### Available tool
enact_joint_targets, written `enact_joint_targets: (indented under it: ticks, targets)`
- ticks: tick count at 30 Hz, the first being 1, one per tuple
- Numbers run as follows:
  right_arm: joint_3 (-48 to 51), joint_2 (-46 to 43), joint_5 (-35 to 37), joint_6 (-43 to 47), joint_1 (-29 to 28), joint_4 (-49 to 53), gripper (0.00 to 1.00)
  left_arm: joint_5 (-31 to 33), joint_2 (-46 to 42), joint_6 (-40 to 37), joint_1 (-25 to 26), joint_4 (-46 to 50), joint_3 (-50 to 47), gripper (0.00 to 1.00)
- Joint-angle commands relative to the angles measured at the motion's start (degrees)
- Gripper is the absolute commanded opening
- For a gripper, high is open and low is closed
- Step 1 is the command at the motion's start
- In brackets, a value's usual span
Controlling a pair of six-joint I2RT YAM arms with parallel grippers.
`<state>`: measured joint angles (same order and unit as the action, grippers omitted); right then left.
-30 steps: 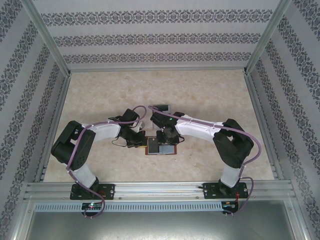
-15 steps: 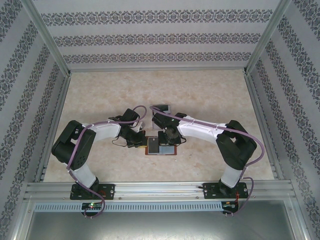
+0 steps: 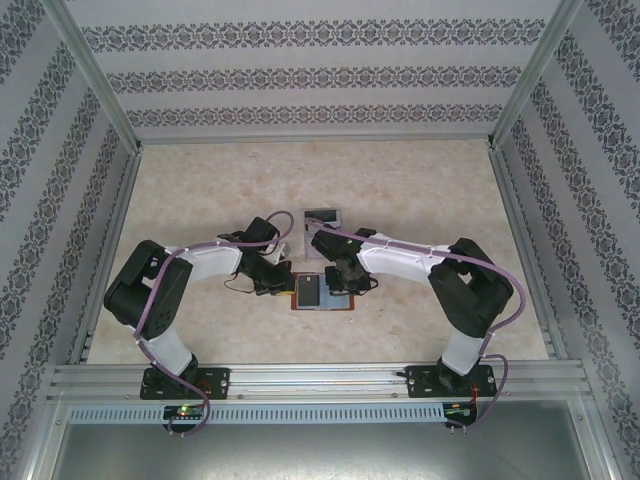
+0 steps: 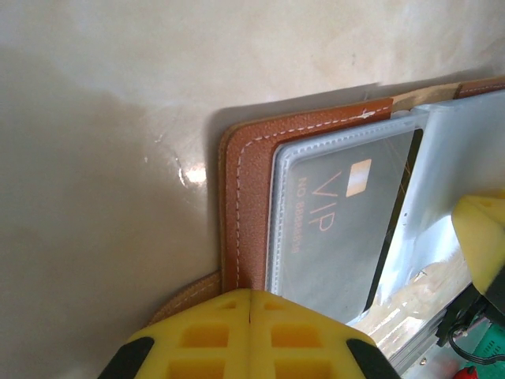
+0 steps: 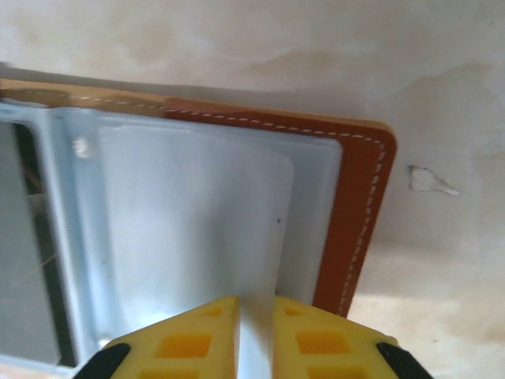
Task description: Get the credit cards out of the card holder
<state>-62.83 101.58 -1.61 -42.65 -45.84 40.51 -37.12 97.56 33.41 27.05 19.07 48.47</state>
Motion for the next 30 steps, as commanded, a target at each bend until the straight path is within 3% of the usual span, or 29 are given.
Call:
enact_joint_targets:
  ticks: [1,8,18,22,30]
  targets:
    - [0.8,1.3,3.0,0.9,0.3,1.6,0.19,2.8,1.3,-0.4,0.6,3.0,0.3,0.04]
    - [1.7,0.3,4.3,0.8,1.1,2.6,0.32,3.5,-0.1,-0.4,0.6,3.8,1.0,0.05]
    - [4.4,-3.4,2.1,0.4,3.1,0.9,0.39,3.8,-1.3,-0.3,0.6,4.4,1.6,0.05]
    - [6.4,-3.3,-1.1,0.7,4.3,-1.9,0.37,3.9,-2.1,-0.2,0.6,4.4,2.0,0.04]
    - [7.2,-2.8,-3.9,1.7,4.6,-5.7,0.25,2.9,-3.6,0.4,0.6,4.2,3.1,0.05]
